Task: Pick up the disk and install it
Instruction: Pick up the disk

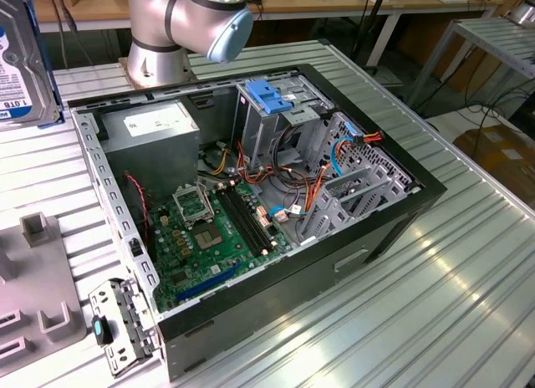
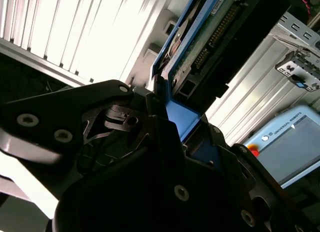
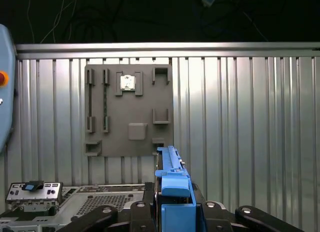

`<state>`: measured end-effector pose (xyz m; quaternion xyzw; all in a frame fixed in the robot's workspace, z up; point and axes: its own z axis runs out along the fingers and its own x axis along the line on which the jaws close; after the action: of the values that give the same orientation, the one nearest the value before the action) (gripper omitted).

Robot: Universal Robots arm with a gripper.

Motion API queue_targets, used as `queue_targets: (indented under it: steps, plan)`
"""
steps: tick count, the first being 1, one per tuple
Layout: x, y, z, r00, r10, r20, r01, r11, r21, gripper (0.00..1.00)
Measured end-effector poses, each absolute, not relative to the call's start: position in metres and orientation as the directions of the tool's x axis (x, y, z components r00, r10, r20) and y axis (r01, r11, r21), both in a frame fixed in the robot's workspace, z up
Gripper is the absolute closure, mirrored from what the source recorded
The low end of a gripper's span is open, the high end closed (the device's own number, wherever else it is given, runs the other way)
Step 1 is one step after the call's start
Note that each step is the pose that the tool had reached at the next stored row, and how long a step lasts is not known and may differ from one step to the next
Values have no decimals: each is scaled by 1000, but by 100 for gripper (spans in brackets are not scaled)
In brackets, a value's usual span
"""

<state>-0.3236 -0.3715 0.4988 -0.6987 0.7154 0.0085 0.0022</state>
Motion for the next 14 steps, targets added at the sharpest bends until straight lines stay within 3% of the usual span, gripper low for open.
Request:
queue_targets:
  steps: [14]
  plan:
    - [-292,-372,499,-24,-1000,-15,-1000,24,9,63]
